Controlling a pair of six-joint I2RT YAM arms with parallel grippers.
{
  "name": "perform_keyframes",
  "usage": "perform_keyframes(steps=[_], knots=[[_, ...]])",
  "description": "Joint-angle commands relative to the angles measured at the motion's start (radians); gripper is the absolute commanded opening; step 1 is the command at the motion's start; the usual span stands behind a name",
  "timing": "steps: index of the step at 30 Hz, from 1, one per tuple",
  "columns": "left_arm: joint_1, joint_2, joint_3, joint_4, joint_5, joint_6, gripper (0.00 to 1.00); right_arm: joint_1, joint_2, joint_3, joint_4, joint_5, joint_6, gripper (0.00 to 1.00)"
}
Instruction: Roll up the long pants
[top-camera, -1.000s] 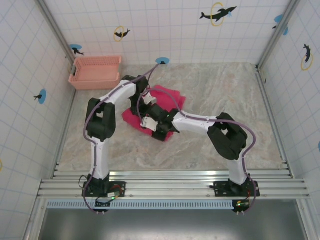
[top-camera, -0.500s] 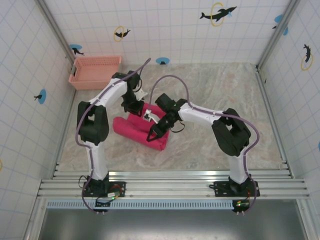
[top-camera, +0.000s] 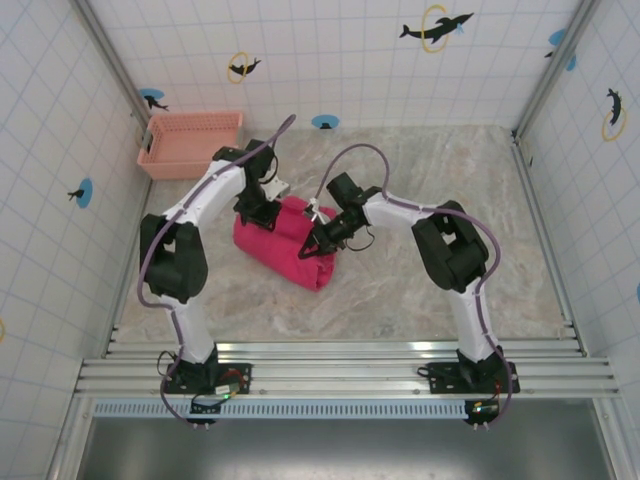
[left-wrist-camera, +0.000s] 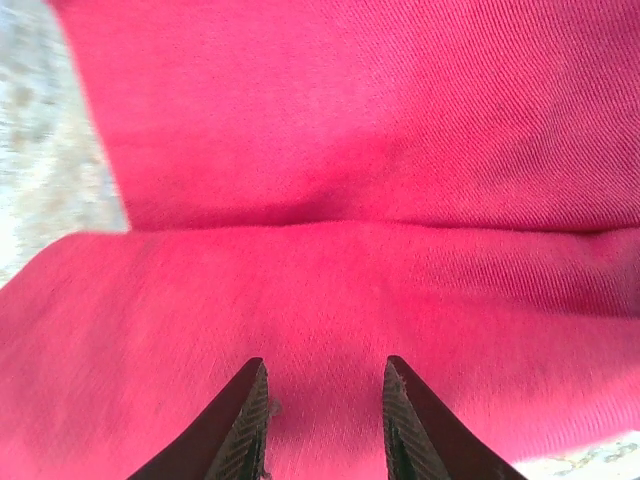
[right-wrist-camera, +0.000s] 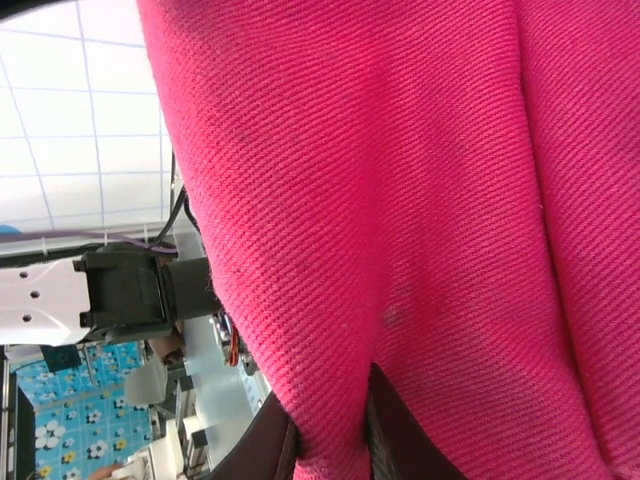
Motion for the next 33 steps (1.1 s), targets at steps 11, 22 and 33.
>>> perform_keyframes(steps=[11, 22, 33], knots=[[-0.002, -0.13, -0.101, 0.076, -0.028, -0.058, 0.36, -0.046, 0.109, -0.022, 0.198, 0.071, 0.126, 0.13], [-0.027, 0.166, 0.026, 0.12, -0.01, -0.082, 0.35, -0.048, 0.136, 0.007, 0.225, -0.002, 0.159, 0.13], [-0.031, 0.429, 0.246, 0.031, -0.035, -0.079, 0.35, -0.02, 0.094, 0.0, 0.037, 0.152, 0.001, 0.5]])
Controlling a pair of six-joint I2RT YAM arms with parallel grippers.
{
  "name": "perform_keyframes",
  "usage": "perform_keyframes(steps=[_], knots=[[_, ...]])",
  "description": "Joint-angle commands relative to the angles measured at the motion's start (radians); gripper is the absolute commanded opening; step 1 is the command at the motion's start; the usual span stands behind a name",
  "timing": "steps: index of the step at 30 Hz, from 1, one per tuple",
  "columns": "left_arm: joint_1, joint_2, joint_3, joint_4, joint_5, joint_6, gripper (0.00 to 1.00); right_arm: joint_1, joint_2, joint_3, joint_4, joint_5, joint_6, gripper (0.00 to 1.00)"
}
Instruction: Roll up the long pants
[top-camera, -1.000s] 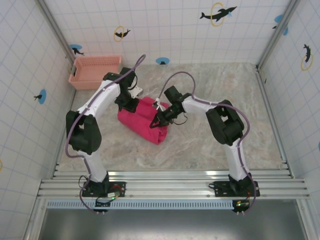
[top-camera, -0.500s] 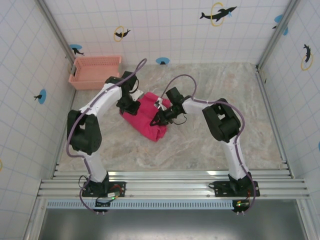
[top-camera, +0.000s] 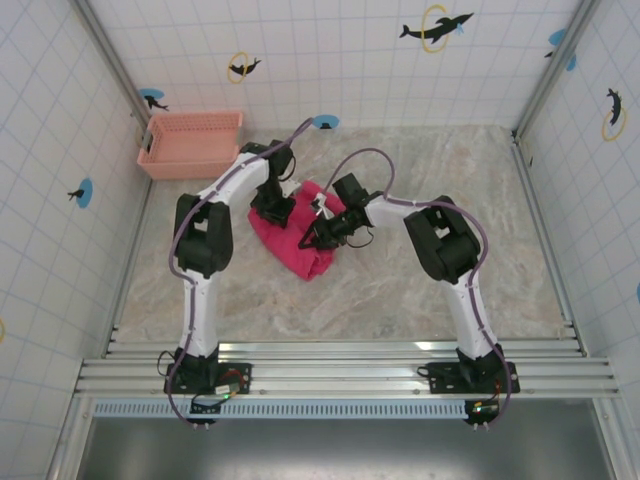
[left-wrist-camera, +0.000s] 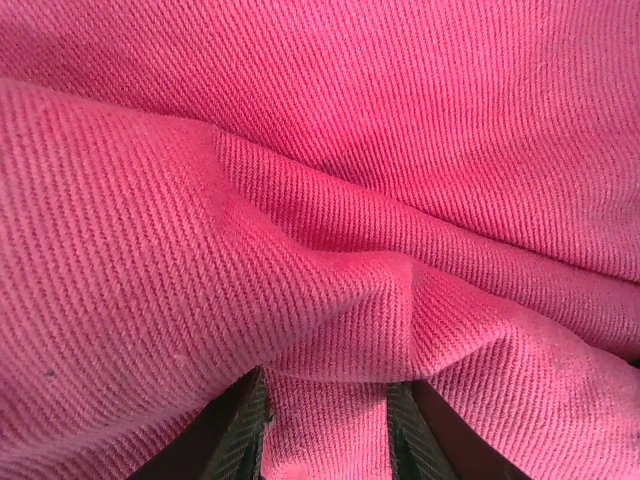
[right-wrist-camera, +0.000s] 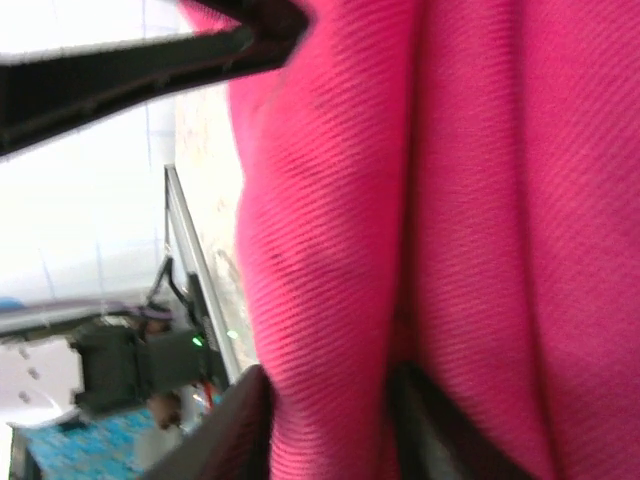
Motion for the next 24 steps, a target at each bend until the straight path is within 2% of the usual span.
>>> perform_keyframes(steps=[1, 3, 7, 9, 11, 15, 19, 22, 24], knots=[[0.0, 0.102, -0.003, 0.065, -0.016, -0.007, 0.34, 0.027, -0.026, 0.013, -0.209, 0.171, -0.146, 0.52], [0.002, 0.107, -0.004, 0.063, -0.019, -0.003, 0.34, 0.031, -0.066, 0.016, -0.247, 0.249, -0.184, 0.54], [0.0, 0.107, -0.004, 0.061, -0.014, 0.004, 0.34, 0.084, -0.165, 0.061, -0.397, 0.498, -0.322, 0.65], [0.0, 0.107, -0.006, 0.063, -0.008, 0.004, 0.34, 0.146, -0.198, 0.107, -0.505, 0.748, -0.377, 0.7], [0.0, 0.107, -0.006, 0.062, -0.004, 0.006, 0.34, 0.223, -0.23, 0.115, -0.532, 0.923, -0.421, 0.76], [0.002, 0.107, -0.005, 0.059, 0.005, 0.008, 0.35, 0.368, -0.238, 0.125, -0.537, 1.166, -0.465, 0.78], [0.002, 0.107, 0.001, 0.053, 0.009, 0.012, 0.35, 0.475, -0.215, 0.148, -0.55, 1.359, -0.425, 0.79], [0.002, 0.107, 0.008, 0.045, 0.007, 0.018, 0.35, 0.522, -0.185, 0.183, -0.571, 1.41, -0.396, 0.79], [0.002, 0.107, 0.011, 0.043, 0.008, 0.023, 0.35, 0.568, -0.169, 0.187, -0.565, 1.514, -0.401, 0.8]])
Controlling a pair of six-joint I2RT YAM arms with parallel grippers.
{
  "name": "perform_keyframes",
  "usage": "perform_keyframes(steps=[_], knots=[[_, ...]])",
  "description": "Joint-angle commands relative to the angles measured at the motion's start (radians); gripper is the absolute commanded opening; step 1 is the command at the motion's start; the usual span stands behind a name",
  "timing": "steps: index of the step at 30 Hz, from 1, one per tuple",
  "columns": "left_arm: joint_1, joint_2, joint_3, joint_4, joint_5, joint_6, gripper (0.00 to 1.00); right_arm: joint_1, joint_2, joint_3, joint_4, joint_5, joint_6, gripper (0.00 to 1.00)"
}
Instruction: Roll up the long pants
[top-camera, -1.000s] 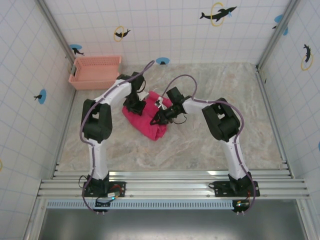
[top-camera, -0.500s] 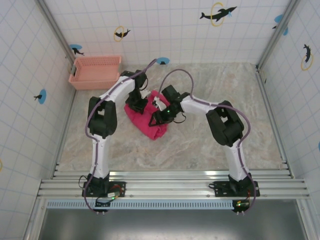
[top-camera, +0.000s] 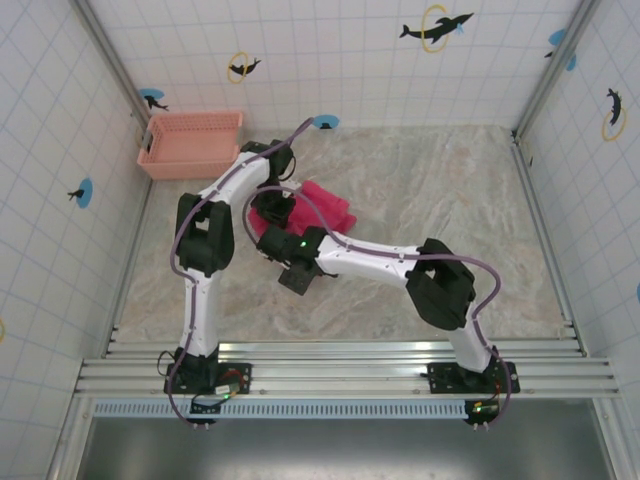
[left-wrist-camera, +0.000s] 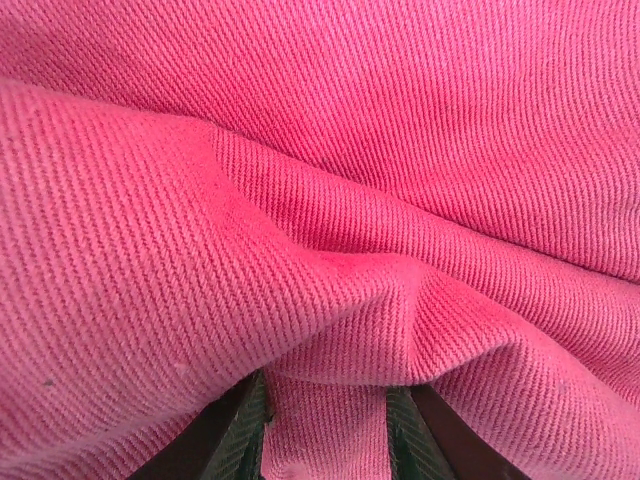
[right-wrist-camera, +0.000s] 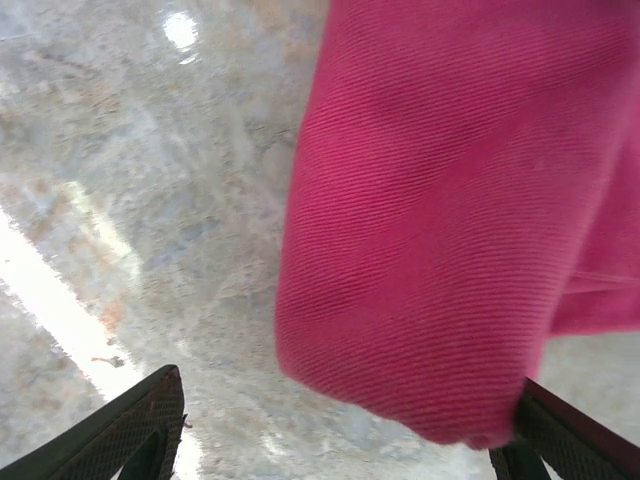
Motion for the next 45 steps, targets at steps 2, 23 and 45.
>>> perform_keyframes(steps=[2, 23, 45], knots=[[0.003, 0.092, -0.007, 0.06, 0.002, 0.021, 0.35, 0.067, 0.046, 0.05, -0.032, 0.285, 0.007, 0.8], [0.002, 0.091, -0.004, 0.054, 0.023, 0.037, 0.36, 0.051, 0.235, 0.13, -0.005, 0.315, -0.071, 0.81], [0.04, 0.113, -0.031, 0.058, 0.156, 0.057, 0.37, -0.174, 0.315, 0.131, 0.058, -0.047, -0.332, 0.29]])
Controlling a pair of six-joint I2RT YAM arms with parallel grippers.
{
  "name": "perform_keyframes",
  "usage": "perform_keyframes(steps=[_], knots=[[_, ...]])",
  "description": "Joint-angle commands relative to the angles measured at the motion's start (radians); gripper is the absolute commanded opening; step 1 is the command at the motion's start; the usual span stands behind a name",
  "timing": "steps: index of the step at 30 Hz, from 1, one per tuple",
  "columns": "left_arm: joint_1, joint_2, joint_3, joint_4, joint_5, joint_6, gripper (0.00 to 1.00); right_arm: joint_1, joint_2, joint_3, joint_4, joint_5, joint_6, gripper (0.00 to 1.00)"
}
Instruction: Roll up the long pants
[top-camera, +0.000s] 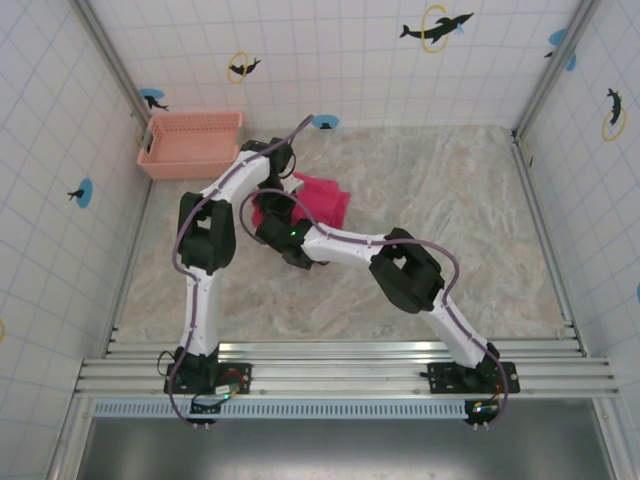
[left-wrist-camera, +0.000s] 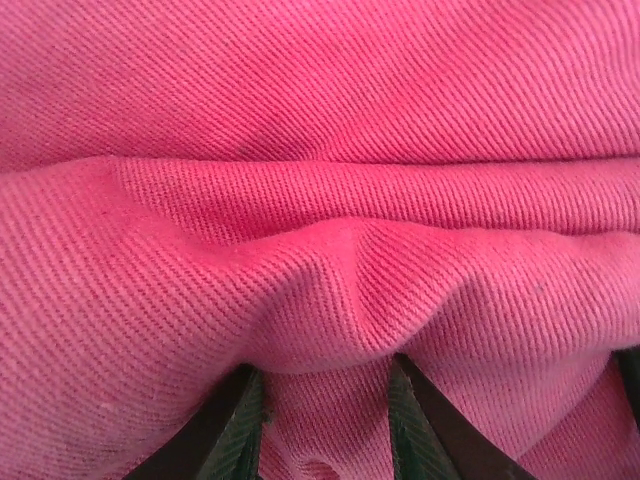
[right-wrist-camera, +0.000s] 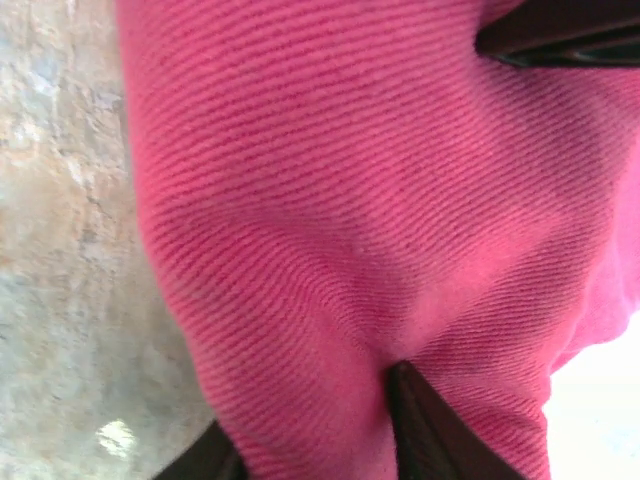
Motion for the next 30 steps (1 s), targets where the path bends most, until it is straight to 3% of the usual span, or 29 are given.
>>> perform_keyframes(steps=[1, 5, 8, 11, 17, 23, 30], knots=[[0.033, 0.042, -0.073, 0.046, 0.12, 0.024, 0.37, -0.054, 0.039, -0.032, -0.036, -0.273, -0.062, 0.25], [0.059, -0.017, -0.086, 0.051, 0.149, 0.019, 0.39, -0.088, -0.013, -0.042, -0.07, -0.537, -0.091, 0.2], [0.069, -0.073, -0.091, 0.046, 0.13, 0.019, 0.56, -0.116, -0.047, 0.024, -0.169, -0.762, -0.06, 0.15], [0.071, -0.138, -0.116, 0.056, 0.109, 0.024, 0.65, -0.136, -0.034, 0.074, -0.258, -1.031, -0.035, 0.14], [0.071, -0.271, -0.174, 0.07, 0.08, 0.017, 0.7, -0.173, -0.091, -0.015, -0.166, -1.358, 0.103, 0.14], [0.07, -0.403, -0.21, 0.05, 0.031, 0.029, 0.7, -0.204, -0.056, -0.022, -0.044, -1.6, 0.352, 0.14], [0.07, -0.516, -0.33, 0.069, 0.007, 0.03, 0.67, -0.234, 0.071, 0.066, -0.038, -1.701, 0.527, 0.17]])
